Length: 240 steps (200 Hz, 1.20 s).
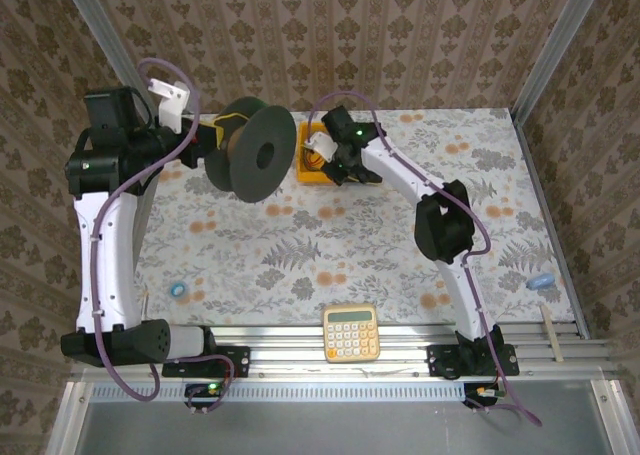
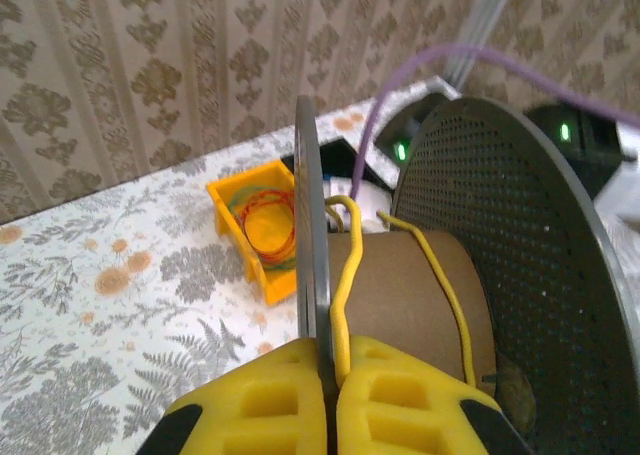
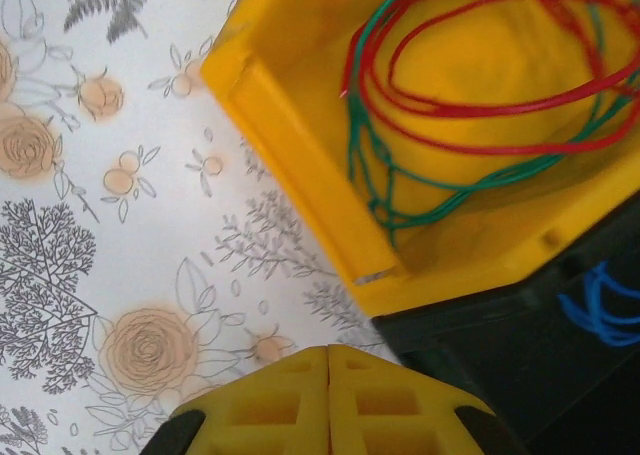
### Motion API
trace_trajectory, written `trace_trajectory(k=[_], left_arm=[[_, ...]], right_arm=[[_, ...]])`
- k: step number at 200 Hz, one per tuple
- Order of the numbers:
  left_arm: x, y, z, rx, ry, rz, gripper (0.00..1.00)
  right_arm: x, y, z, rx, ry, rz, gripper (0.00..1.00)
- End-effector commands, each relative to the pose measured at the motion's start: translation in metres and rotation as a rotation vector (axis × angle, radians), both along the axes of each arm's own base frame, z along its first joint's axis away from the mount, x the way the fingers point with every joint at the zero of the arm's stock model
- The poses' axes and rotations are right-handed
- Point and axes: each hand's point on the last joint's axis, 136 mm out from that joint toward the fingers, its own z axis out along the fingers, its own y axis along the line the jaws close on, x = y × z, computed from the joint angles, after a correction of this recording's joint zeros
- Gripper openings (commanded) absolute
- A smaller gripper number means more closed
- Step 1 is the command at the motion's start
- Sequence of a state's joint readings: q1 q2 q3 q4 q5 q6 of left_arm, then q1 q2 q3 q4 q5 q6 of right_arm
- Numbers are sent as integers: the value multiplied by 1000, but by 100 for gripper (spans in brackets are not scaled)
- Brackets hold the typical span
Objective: Wrap the cables
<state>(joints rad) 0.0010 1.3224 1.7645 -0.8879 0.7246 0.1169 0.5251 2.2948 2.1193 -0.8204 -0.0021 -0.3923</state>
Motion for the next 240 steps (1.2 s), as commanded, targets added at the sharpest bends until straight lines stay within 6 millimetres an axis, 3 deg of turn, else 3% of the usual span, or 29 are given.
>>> trace_trajectory(k=[1, 31, 53, 99, 123, 141, 166, 204, 240], left_arm=[[16, -5, 52, -148, -151, 12, 0], [34, -3, 52, -199, -136, 57, 0], [40, 0, 54, -224, -139, 88, 0], [34, 1, 58, -243, -171, 103, 0], [28, 8, 60, -243, -200, 144, 0], [25, 13, 63, -242, -210, 165, 0], [20, 19, 67, -241, -214, 177, 0], [19, 26, 70, -238, -217, 188, 0], [18, 34, 72, -237, -221, 210, 0]], right_arm=[[-20, -8, 8, -82, -2, -53, 0], [-33, -3, 6, -139, -7, -87, 0], [-32, -12, 9, -189, -27, -153, 0], [1, -43, 25, -122, -111, -407, 0], [10, -44, 23, -42, -99, -450, 0], [11, -37, 23, 18, -92, -442, 23], [10, -29, 26, 89, -96, -419, 40], [-1, -8, 37, 298, -76, -313, 47], [-9, -12, 43, 436, -46, -291, 46]])
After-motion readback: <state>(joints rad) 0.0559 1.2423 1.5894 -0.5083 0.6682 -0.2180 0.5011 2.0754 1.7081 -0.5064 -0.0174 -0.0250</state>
